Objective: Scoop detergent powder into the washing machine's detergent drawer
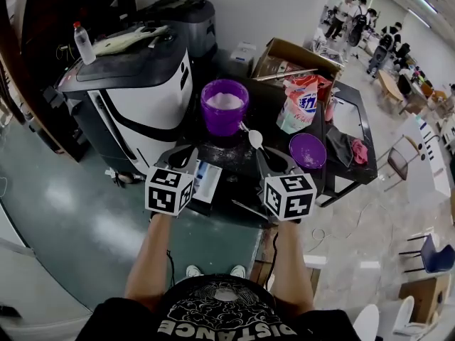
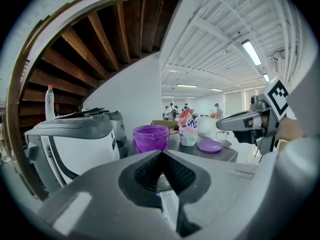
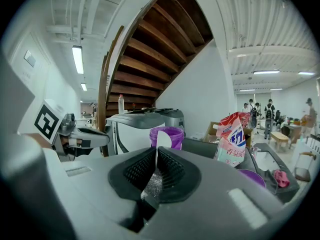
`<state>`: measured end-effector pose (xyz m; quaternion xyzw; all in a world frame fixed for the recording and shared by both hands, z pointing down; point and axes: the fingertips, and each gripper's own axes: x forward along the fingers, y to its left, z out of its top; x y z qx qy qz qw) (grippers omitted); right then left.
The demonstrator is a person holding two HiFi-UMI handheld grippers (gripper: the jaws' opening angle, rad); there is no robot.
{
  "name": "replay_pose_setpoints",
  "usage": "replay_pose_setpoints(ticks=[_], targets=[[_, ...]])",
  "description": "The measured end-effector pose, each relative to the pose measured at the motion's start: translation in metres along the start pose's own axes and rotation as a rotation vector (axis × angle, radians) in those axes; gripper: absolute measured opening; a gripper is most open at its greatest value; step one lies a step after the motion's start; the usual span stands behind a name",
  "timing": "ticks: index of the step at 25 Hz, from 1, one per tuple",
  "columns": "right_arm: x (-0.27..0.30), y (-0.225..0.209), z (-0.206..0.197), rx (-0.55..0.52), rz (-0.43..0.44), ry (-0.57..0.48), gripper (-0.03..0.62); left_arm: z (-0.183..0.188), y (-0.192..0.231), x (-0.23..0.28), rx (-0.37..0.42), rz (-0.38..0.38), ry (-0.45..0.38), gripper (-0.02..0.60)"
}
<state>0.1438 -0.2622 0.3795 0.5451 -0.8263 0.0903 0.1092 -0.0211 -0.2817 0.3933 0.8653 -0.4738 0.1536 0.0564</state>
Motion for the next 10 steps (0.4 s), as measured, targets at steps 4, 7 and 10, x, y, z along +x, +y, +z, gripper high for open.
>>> replay_pose_setpoints(ticks=[4,7,10], targets=[[-0.0025,0.0041,-0.0008,-0.01,-0.002,0.002,0.037,0.0024,0.0018,-0.005,0.004,0.006,-0.007,0.0],[-0.0064,0.004,-0.001,-0.01,-0.006,0.002,0.036,0.0047,-0.0024,-0.0066,0.008,0.001,-0.013,0.001],[-0.0098,0.0035,0.0002,-0.004,-0.009,-0.006,0.037,0.0067,-0.0063,-0.0073,0.016,-0.006,-0.018,0.002]])
